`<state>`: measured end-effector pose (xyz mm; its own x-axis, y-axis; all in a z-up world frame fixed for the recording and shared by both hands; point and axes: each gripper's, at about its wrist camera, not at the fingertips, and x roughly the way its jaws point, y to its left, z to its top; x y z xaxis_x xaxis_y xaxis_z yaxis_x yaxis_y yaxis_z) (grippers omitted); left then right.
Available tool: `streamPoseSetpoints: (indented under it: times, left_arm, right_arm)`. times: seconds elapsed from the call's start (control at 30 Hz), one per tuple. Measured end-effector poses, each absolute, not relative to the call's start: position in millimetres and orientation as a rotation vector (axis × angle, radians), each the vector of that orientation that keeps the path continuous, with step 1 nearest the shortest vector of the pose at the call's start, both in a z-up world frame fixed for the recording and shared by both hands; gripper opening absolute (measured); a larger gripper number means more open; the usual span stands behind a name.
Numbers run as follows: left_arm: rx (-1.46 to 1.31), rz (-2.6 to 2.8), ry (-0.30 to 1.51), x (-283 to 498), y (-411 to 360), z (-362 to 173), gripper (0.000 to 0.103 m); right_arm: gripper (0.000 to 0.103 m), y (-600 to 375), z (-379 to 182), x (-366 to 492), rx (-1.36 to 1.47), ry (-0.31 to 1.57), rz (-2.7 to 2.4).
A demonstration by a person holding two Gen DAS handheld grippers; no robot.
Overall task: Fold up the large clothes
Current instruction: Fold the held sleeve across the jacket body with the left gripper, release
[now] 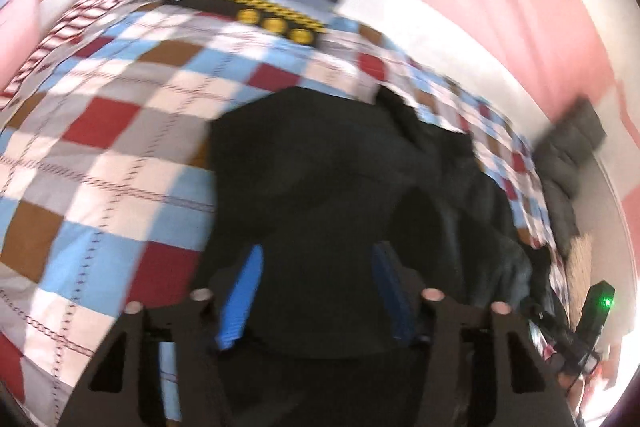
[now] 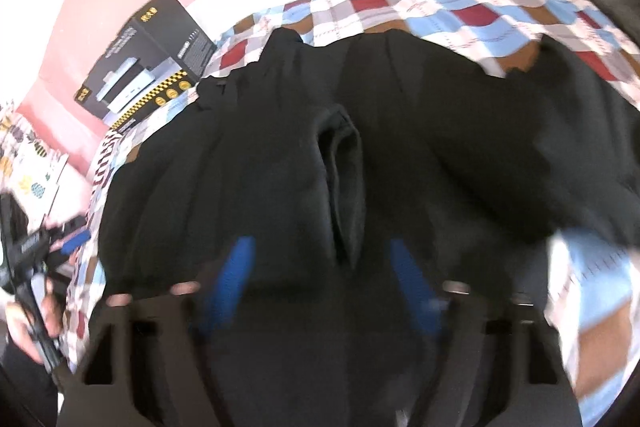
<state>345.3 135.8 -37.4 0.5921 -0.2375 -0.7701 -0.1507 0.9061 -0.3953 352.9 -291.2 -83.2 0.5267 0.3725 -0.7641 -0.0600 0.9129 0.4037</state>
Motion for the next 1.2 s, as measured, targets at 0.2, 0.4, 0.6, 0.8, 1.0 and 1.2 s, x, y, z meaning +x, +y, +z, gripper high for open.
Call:
streamPoseSetpoints:
  times: [0.2, 0.4, 0.6, 0.8, 1.0, 1.2]
  left_arm:
    - [-0.391, -0.071, 0.948, 361, 125, -54, 0.026]
    - [-0.295, -0.111, 1.019, 387, 99, -97, 0.026]
    - [-0.339, -0.127, 0.969, 366, 105, -74, 0.026]
    - [-0.275, -0.095, 0.960, 343, 104, -74, 0.026]
    - [-0.188, -0.053, 0.994, 346, 87, -89, 0.032]
    - [-0.113, -0.020, 0.987, 326, 73, -72, 0.032]
  right_arm:
    - [0.007, -291, -71, 378, 0.329, 0.947, 0.243]
    - [0.007, -302, -109, 380, 0.275, 1.040, 0.188]
    - [0.010, -304, -79, 365, 0.230, 0.975, 0.140]
    - [0.010, -293, -52, 348, 0.187, 0.856, 0.158]
    - [0.010, -278, -105, 378, 0.121, 1.032, 0.173]
    - [0.010, -289, -85, 356, 0.127, 1.009, 0.153]
